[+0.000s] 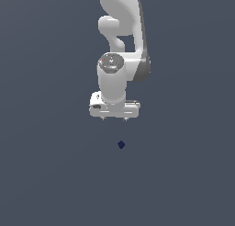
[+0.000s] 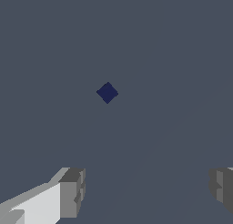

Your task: Pick up the object and move it to a goal position.

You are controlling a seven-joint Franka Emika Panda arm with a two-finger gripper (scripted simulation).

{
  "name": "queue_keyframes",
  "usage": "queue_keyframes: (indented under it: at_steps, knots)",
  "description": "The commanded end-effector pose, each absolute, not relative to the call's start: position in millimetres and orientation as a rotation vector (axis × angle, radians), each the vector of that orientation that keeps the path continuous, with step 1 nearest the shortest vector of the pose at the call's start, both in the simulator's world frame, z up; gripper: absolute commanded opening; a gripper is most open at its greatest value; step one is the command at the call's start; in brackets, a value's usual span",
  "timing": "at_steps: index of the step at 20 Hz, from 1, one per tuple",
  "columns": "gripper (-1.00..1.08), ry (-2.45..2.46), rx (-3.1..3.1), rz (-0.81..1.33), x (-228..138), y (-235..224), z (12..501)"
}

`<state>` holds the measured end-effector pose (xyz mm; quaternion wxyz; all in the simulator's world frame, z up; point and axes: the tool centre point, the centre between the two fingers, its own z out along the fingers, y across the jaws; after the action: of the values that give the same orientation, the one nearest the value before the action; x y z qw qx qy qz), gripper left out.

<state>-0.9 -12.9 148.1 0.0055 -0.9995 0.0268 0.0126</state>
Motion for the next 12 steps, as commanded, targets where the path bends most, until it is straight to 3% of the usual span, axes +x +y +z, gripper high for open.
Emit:
queue_keyframes:
  at_steps: [1, 12]
  knots:
    - [1.0, 0.084, -3.129, 0.039, -0.9, -12.9, 148.1]
    - [1.0, -0.037, -3.129, -0.004, 7.4, 13.4, 155.3]
